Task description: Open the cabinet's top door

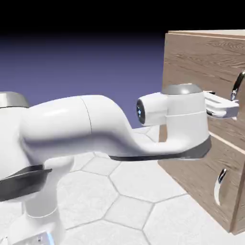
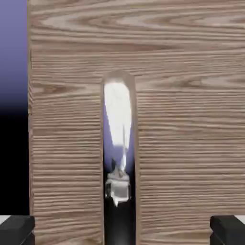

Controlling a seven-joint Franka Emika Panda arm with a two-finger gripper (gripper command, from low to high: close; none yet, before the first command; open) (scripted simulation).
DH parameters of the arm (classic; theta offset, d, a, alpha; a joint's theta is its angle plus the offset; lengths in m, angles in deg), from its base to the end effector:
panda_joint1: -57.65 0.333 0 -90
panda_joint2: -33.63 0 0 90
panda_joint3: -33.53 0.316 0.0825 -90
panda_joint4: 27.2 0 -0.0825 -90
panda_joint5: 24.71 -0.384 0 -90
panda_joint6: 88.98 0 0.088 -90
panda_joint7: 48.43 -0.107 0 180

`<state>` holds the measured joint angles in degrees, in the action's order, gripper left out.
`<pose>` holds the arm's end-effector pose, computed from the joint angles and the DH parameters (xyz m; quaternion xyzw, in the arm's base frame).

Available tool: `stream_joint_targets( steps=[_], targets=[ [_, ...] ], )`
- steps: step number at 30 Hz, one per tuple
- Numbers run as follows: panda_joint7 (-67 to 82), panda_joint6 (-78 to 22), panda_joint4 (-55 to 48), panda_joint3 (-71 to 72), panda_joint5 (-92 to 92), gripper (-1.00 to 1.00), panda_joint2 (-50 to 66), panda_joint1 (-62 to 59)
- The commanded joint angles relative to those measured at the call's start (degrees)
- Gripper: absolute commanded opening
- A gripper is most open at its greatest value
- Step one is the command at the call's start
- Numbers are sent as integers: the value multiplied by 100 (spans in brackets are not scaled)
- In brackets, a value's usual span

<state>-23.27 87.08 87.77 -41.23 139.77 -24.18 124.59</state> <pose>0.4666 -0.2071 0.5286 0.2584 0.6582 0.2835 0.6478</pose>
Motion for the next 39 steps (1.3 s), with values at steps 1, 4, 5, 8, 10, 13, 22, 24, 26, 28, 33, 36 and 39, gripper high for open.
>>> stream_joint_targets(
  steps=[1, 4, 5, 8, 10, 13, 22, 24, 26, 28, 33, 36, 39],
  targets=[
    [7, -11, -156, -104, 0, 100, 32, 194],
    [31, -45, -641, -430, -2, 100, 131, 798],
    [31, -45, -641, -430, -2, -100, 131, 799],
    [-17, -295, -226, -198, -82, -100, 188, 386],
    [-57, -535, 176, 46, -177, -100, 240, -30],
    [-98, -876, 754, 436, -355, -100, 297, -653],
    [-30, -1800, 2368, 1789, -1164, -100, 238, -2522],
    [31, -1997, 2720, 2133, -1417, -100, 159, -2937],
    [111, -2196, 3074, 2497, -1705, -100, 51, -3352],
    [220, -2404, 3440, 2887, -2045, -100, -101, -3768],
    [558, -2905, 4306, 3924, -3068, -100, -612, -4708],
    [804, -3189, 4753, 4547, -3776, -100, -987, -5140],
    [1069, -3470, 5129, 5154, -4523, -100, -1381, -5448]
  ],
)
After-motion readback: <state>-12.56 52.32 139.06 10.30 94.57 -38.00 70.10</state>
